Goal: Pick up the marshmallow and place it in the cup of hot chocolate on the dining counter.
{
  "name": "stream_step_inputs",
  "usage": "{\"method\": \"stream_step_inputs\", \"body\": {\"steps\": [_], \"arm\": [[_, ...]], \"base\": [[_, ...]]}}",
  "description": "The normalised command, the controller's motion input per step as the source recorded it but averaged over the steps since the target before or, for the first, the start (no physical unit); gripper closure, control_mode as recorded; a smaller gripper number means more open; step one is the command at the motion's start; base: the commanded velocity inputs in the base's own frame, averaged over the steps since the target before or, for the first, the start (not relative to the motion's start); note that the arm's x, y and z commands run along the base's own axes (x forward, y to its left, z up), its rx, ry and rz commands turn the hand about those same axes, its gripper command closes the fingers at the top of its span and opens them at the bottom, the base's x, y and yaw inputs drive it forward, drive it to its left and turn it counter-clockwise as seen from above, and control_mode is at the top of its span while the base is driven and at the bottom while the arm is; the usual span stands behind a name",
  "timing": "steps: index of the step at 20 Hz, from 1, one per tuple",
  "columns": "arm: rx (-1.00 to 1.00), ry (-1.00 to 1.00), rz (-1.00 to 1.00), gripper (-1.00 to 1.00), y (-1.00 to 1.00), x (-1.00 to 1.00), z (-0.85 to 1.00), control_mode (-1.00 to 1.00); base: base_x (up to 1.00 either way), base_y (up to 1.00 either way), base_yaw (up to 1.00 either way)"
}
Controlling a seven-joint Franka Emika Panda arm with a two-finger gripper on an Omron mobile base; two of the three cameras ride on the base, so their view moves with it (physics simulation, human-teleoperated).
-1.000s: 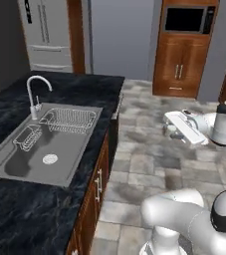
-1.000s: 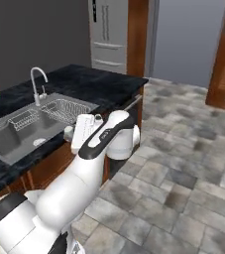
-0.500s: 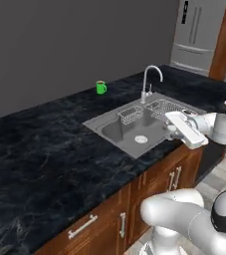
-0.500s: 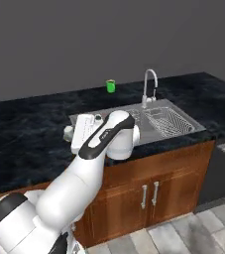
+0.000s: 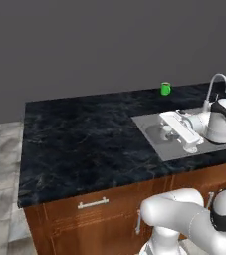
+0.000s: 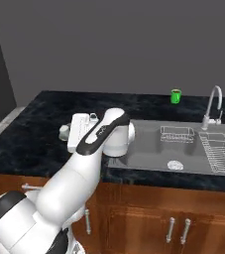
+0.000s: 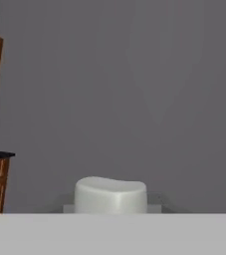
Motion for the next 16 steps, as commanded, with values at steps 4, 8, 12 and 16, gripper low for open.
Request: {"method": "stream_step_inputs", "body": {"steps": [4, 8, 12, 16], "arm": [[0.00, 0.00, 0.00, 1.00, 0.00, 0.00, 0.00, 1.00], [0.00, 0.00, 0.00, 1.00, 0.00, 0.00, 0.00, 1.00], [0.00, 0.00, 0.00, 1.00, 0.00, 0.00, 0.00, 1.00], [0.00, 0.00, 0.00, 1.00, 0.00, 0.00, 0.00, 1.00]], "base": [[-0.70, 0.67, 0.46], [-0.69, 1.00, 0.41], [-0.30, 1.00, 0.26], [0.02, 1.00, 0.06]]}}
